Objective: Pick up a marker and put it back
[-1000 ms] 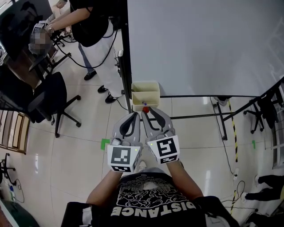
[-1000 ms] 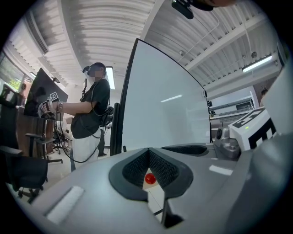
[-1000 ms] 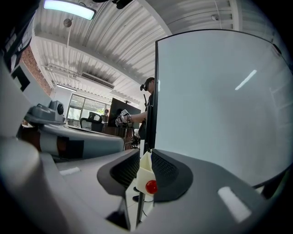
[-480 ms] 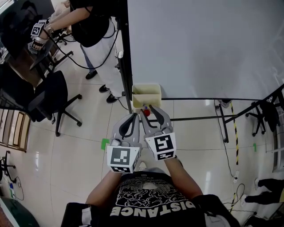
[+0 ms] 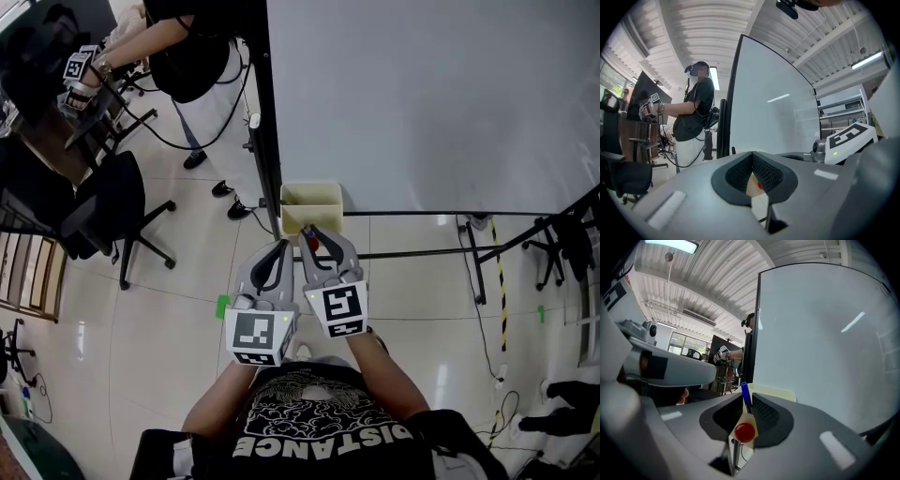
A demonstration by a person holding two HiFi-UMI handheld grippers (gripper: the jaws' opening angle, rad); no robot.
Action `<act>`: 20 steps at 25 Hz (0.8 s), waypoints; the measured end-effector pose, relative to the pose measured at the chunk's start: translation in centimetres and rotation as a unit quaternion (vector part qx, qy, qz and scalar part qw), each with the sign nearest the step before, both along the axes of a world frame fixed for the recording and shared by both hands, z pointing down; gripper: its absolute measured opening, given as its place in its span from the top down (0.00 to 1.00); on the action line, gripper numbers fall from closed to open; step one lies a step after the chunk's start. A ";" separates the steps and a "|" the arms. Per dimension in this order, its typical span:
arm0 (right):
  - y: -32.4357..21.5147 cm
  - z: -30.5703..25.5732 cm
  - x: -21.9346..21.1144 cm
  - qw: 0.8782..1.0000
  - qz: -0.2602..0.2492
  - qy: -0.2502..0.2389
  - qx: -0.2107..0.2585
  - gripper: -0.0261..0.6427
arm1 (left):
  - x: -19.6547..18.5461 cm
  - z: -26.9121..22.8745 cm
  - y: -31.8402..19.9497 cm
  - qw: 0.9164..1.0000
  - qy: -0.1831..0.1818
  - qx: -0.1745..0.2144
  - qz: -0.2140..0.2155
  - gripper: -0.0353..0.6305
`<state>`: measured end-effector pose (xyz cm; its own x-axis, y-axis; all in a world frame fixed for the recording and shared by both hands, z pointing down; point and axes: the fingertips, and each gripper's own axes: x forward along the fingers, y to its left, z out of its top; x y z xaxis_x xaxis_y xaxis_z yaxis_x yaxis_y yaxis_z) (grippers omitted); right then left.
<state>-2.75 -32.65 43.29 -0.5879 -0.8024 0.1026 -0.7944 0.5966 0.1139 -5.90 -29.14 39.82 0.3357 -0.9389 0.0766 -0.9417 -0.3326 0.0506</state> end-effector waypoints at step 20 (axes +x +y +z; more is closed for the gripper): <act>-0.1 -0.9 -0.2 1.000 0.000 -0.002 0.010 0.90 | -0.7 0.1 0.0 1.000 0.005 -0.002 -0.011 0.94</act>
